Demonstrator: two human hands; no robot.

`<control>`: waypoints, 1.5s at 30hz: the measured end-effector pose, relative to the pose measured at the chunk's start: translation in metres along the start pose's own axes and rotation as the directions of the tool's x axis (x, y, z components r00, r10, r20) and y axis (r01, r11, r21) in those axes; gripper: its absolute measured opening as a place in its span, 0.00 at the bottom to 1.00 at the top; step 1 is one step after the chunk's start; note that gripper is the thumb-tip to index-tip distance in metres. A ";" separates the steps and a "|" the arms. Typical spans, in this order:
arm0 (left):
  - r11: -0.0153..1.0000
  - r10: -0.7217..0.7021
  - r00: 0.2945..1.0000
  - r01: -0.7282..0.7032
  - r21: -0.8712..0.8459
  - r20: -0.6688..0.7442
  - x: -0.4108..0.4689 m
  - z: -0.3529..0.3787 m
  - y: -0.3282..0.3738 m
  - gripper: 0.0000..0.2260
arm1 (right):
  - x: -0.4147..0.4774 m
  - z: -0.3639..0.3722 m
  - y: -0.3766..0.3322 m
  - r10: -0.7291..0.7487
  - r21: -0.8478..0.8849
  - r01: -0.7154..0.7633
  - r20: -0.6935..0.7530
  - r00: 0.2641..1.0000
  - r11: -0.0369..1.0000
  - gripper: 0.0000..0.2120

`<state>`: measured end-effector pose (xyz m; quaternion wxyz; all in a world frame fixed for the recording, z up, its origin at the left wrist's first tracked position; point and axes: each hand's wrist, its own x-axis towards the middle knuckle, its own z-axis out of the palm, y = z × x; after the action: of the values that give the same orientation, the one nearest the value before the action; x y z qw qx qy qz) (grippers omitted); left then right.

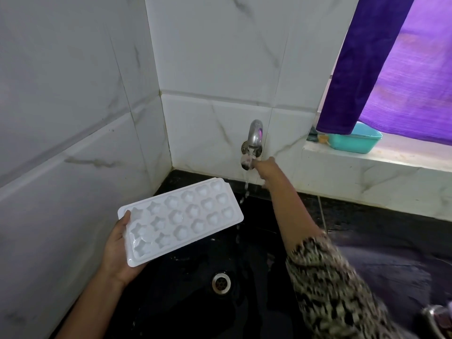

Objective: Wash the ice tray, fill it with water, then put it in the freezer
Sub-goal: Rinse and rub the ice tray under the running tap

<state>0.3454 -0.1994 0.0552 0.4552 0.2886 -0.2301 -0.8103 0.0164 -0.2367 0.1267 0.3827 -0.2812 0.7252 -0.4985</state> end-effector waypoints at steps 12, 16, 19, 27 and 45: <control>0.996 -0.073 0.997 0.074 0.050 -0.026 0.025 0.023 -0.025 0.28 | -0.096 -0.015 0.088 -0.472 -0.439 0.388 -0.098 0.876 0.810 0.11; 0.995 -0.082 0.997 0.081 0.053 0.009 0.035 0.037 -0.031 0.30 | -0.085 -0.010 0.082 -0.551 -0.557 0.446 -0.026 0.834 0.700 0.12; 0.993 -0.103 0.994 0.102 0.052 0.020 0.040 0.041 -0.036 0.30 | -0.073 -0.003 0.079 -0.572 -0.656 0.449 0.031 0.820 0.607 0.14; 0.995 -0.096 0.995 0.096 0.025 0.018 0.041 0.044 -0.039 0.31 | -0.052 0.003 0.072 -0.531 -0.785 0.442 0.173 0.829 0.434 0.19; 0.995 -0.046 0.999 0.047 0.093 -0.012 0.040 0.047 -0.048 0.30 | -0.054 0.007 0.065 -0.493 -0.906 0.329 0.166 0.854 0.265 0.20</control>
<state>0.2683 -0.2062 0.0485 0.4235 0.3187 -0.2587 -0.8076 0.0505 -0.1751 0.0789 -0.0347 -0.5833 0.8029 -0.1180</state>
